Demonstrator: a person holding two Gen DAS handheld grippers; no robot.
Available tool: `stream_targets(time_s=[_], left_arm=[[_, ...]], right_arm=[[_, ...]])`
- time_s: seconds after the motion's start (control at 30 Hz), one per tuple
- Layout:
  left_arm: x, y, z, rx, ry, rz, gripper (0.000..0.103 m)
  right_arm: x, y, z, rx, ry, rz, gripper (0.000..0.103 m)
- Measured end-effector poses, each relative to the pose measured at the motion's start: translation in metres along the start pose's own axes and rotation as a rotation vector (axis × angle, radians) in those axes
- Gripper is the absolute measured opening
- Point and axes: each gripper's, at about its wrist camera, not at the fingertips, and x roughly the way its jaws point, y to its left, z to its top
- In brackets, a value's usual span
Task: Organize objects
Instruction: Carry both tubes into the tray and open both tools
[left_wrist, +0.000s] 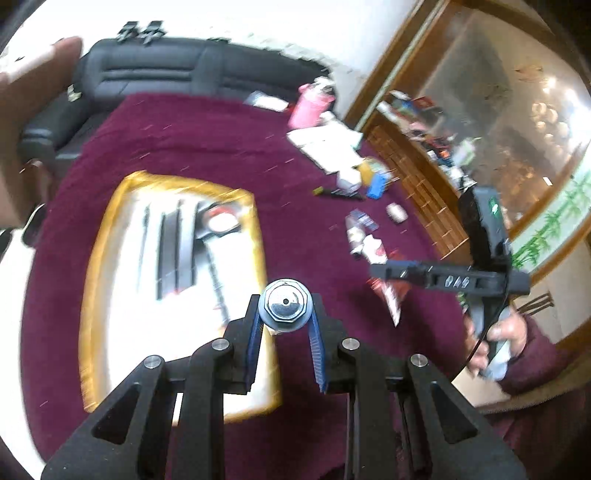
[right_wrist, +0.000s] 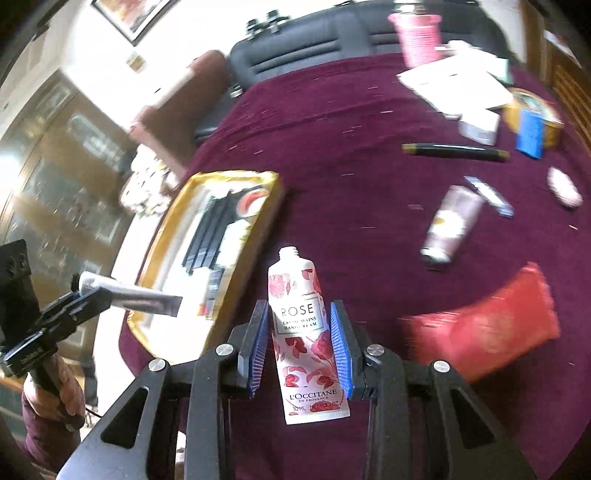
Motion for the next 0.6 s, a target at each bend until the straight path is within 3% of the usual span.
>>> stream_targets(time_s=[0.13,0.3,0.6], left_arm=[[-0.009,0.035,-0.011,-0.005,0.079,0.064,0.021],[0.000,0.065,-0.021,-0.007,0.181,0.076,0.021],[0.047,0.100,-0.010,-0.004,0.361,0.016,0.021]], right_arm=[[0.031,0.036,0.004,-0.025,0.050,0.063,0.029],[0.072,0.077,0.004,-0.051,0.118,0.115,0.029],[0.143,0.123,-0.007,0.002,0.253,0.214,0.029]])
